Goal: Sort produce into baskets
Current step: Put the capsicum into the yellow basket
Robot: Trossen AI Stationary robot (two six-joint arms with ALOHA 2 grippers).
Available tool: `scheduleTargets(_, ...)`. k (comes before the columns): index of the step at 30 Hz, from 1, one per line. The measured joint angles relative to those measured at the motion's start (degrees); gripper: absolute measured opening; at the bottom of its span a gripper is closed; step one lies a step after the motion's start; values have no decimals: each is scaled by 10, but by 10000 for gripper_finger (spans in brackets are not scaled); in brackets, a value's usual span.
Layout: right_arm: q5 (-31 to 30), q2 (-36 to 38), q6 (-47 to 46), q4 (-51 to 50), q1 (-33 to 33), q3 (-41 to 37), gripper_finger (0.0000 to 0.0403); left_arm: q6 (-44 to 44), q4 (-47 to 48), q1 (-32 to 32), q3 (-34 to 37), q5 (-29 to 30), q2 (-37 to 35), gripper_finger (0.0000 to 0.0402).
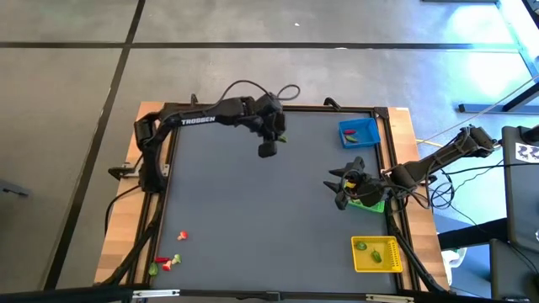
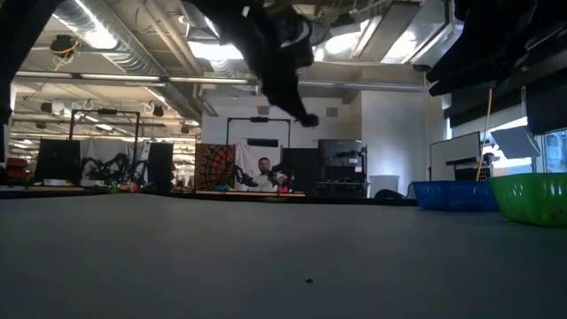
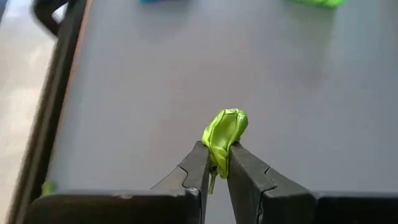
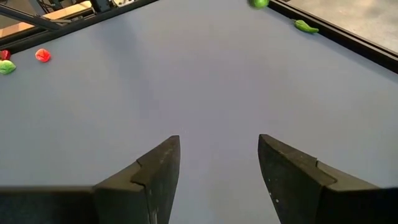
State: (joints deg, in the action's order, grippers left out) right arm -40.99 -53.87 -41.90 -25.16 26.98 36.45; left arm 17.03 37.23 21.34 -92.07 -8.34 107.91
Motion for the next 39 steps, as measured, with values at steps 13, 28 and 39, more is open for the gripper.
scheduleTargets(13,-1,0,20,27,0,0,216,-42,-91,-85,0,-1,-8,43)
scheduleTargets(28,15,-48,175,202,0,0,216,-110,-186,-123,0,0,-8,43)
scheduleTargets(39,-82,-83,249,281,0,0,216,-119,-193,-144,0,-4,-7,43)
